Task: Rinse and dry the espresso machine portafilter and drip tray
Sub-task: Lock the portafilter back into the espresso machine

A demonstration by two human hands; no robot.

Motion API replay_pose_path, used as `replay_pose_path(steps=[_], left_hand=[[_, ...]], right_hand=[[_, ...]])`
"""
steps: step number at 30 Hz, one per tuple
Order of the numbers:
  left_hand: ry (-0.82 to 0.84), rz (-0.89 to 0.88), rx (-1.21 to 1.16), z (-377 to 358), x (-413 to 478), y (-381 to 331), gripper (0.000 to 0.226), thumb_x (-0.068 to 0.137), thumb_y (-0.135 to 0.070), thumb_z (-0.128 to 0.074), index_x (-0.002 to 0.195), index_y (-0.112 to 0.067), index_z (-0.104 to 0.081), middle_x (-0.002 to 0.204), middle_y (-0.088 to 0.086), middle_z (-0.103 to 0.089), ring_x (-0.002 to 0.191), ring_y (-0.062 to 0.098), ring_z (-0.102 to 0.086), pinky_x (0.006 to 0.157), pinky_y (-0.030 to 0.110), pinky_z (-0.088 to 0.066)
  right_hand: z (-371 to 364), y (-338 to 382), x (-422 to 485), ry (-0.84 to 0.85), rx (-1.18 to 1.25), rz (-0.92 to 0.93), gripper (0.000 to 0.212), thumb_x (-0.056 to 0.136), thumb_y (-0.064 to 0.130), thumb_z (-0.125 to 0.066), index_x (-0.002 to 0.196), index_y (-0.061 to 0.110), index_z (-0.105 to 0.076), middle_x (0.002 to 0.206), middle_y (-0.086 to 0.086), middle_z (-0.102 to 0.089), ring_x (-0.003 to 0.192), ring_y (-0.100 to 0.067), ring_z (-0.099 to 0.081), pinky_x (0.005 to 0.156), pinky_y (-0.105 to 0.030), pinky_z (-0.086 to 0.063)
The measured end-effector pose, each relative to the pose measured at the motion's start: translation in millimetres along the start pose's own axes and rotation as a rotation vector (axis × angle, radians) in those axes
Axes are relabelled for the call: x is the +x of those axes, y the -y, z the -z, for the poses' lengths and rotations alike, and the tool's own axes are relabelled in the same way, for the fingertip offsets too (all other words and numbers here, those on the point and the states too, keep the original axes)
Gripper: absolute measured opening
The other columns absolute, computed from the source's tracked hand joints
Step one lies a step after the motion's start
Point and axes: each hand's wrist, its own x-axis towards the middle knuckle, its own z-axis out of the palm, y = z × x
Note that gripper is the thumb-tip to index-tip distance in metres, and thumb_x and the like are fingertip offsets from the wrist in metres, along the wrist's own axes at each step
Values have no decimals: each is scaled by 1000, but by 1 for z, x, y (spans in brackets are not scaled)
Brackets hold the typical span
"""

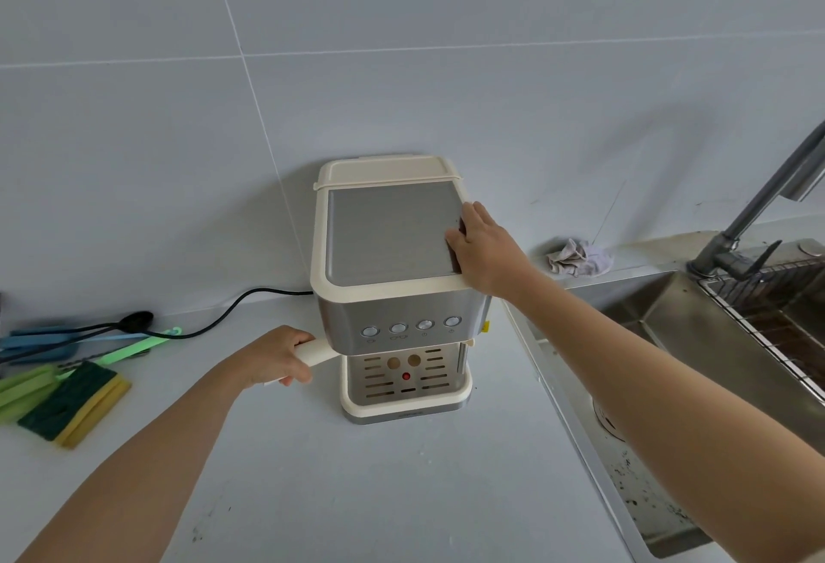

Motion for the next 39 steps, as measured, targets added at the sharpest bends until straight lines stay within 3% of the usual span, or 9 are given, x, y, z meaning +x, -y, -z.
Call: replay_pose_path(steps=[4, 8, 14, 23, 32, 34, 35, 37, 39], left_hand=[[4, -12, -6, 0, -5, -1, 30, 49, -18, -63, 78, -15, -59, 71, 2, -54, 49, 12, -49, 47, 18, -40], [-13, -20, 5, -4, -10, -1, 20, 56, -14, -67, 73, -15, -56, 68, 2, -52, 47, 13, -47, 49, 20, -36], [-88, -18, 45, -7, -13, -5, 22, 69, -2, -66, 90, -4, -61, 68, 1, -52, 47, 14, -47, 45, 18, -35], [-102, 9, -10, -18, -26, -9, 18, 68, -4, -66, 69, -17, -53, 64, 1, -51, 43, 12, -47, 46, 20, -33], [-225, 59, -109, -55, -44, -21, 25, 70, -2, -62, 60, -16, -43, 54, -1, -43, 35, 11, -44, 40, 18, -29], [-249, 63, -113, -61, -47, -25, 25, 70, -3, -62, 60, -17, -44, 52, -2, -44, 34, 10, -44, 36, 17, -29], [-259, 67, -112, -64, -49, -26, 25, 70, -4, -62, 60, -18, -44, 52, -2, -45, 34, 9, -45, 35, 17, -29], [-283, 83, -126, -71, -52, -30, 24, 71, -4, -61, 61, -18, -44, 53, -2, -46, 37, 12, -47, 32, 16, -28], [-311, 102, -162, -80, -54, -34, 20, 72, -5, -59, 64, -17, -45, 57, -1, -47, 42, 15, -48, 33, 17, -28]], right_hand=[[0, 0, 1, 0, 20, -13, 38, 97, 19, -31, 129, -3, -34, 132, -19, -38, 115, -31, -46, 78, -26, -31], [-1, 1, 2, -3, 19, -21, 38, 97, 18, -32, 129, -3, -35, 132, -20, -38, 114, -32, -46, 77, -27, -31], [-1, 0, 1, -5, 14, -9, 38, 97, 18, -32, 129, -4, -34, 133, -20, -37, 116, -31, -44, 79, -30, -34], [-2, -1, 2, -4, 16, -10, 38, 98, 18, -32, 128, -4, -34, 134, -20, -36, 118, -30, -43, 80, -30, -32], [-1, 0, 2, 20, 15, -27, 40, 98, 19, -31, 130, -4, -32, 136, -21, -35, 121, -32, -41, 83, -32, -34], [-1, -1, 2, 16, 23, -18, 29, 97, 16, -31, 115, -3, -43, 129, -23, -38, 116, -34, -43, 77, -29, -31], [-1, -1, 1, 23, 26, -19, 20, 97, 12, -31, 94, 3, -48, 123, -25, -40, 113, -35, -43, 75, -30, -32], [-2, -1, 0, 12, 45, 14, 36, 94, 3, -30, 62, 16, -27, 108, -25, -39, 105, -35, -42, 69, -34, -29], [-2, -2, -1, -1, 61, 22, 41, 94, 2, -30, 59, 18, -17, 105, -24, -38, 102, -34, -41, 65, -32, -26]])
